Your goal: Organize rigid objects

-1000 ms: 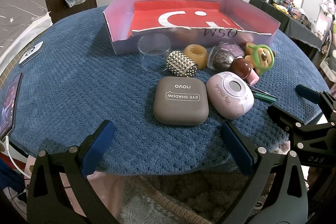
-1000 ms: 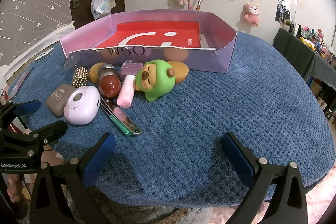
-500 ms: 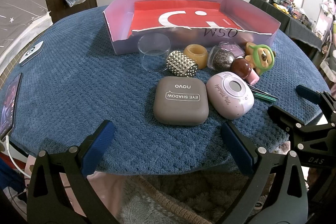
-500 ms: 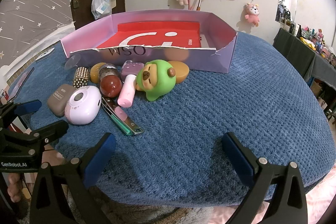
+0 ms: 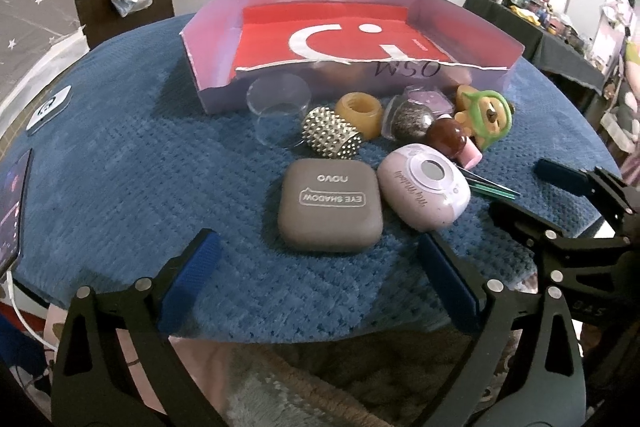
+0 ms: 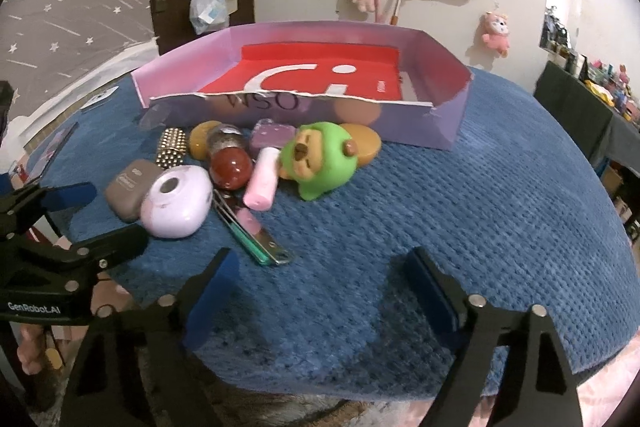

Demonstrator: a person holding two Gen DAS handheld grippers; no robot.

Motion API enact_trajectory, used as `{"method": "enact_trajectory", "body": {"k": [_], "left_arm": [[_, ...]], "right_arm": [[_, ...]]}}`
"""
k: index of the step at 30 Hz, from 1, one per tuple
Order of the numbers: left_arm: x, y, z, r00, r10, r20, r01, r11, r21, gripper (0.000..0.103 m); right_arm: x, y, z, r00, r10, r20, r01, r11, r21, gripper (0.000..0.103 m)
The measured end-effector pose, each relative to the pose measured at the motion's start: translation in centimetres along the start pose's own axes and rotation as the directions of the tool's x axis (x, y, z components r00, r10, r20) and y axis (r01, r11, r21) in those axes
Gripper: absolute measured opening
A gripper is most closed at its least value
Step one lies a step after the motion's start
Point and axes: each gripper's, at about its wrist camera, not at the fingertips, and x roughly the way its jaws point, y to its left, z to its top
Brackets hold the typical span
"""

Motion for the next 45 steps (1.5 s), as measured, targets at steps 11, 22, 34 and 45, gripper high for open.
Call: {"method": "enact_trajectory", "body": {"k": [11,22,34,45], "left_arm": [[0.4,-0.1,0.9,1.000,0.005,0.002,-0.005,1.000,0.008,0.080],[0.5,-0.4,1.4,1.000,0.009,0.019,-0.009,1.000,0.024,0.049],[-1.1,0.0,1.8,0.997,0.026,0.069,-0.028,0.999,0.025,0.049],[-1.6,-0.2,2.8,0.994,0.028,0.102,-0.034,0.998,0.050,0.049]], "right_arm": [[0.6,1.5,1.0,0.994,0.107,0.007,-0.106,0.991,-0.078,0.047],[1.4,2.7,1.8,0.984,0.178,-0.010,-0.178,0.976,-0.128,0.023],[0.1,1.7,1.9,0.968,0.249,-0.014,-0.249,0.966,-0.063,0.011],[-2.2,1.9,2.9,0.958,0.285,0.038,-0.283,0.957,-0.061,0.011]]}}
